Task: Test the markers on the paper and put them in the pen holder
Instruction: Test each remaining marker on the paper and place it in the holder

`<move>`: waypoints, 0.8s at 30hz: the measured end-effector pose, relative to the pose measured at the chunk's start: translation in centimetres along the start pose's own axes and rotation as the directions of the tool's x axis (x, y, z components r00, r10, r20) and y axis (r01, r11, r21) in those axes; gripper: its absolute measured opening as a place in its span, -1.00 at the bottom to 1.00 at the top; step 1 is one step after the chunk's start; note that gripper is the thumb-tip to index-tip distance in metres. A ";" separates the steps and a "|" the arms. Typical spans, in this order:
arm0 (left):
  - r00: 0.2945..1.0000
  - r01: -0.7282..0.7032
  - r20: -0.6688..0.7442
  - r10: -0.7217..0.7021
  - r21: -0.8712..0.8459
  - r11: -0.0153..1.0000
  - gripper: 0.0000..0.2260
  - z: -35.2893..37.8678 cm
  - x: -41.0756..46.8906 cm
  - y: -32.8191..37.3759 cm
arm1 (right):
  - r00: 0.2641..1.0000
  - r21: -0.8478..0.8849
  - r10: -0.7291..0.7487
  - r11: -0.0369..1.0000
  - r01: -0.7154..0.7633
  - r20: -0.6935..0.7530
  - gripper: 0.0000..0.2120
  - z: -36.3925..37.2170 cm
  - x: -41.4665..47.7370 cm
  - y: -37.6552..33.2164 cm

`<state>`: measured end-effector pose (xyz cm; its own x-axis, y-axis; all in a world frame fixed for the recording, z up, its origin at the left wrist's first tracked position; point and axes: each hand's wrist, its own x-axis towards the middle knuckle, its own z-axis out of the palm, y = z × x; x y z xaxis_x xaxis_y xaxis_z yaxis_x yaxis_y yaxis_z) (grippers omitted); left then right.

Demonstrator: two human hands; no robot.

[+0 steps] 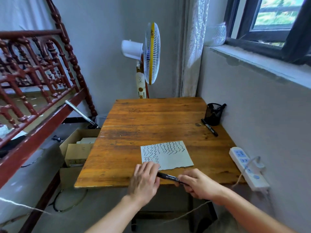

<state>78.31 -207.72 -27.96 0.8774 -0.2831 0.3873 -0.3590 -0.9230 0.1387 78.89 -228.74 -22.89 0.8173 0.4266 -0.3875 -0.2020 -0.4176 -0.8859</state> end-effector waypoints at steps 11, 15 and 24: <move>0.982 -0.044 0.182 0.043 0.002 0.999 -0.71 -3.0 -2.4 1.0 | 0.910 -0.641 -0.411 0.686 0.343 0.048 -0.63 3.2 -2.9 -0.6; 0.949 0.013 0.316 0.000 -0.040 0.999 -0.80 -3.6 -2.2 1.0 | 0.822 -0.807 -0.565 0.450 0.383 0.074 -0.61 3.5 -3.1 0.5; 0.866 0.193 0.491 -0.095 -0.154 0.969 -0.72 -2.8 -1.3 -1.3 | 0.715 -0.866 -0.699 0.367 0.339 -0.017 -0.81 1.5 -3.0 1.7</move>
<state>76.80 -205.44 -26.12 0.9500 -0.2859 -0.1257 -0.2273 -0.9090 0.3493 75.32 -229.53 -23.58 0.7344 0.5835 0.3466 0.6704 -0.7034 -0.2361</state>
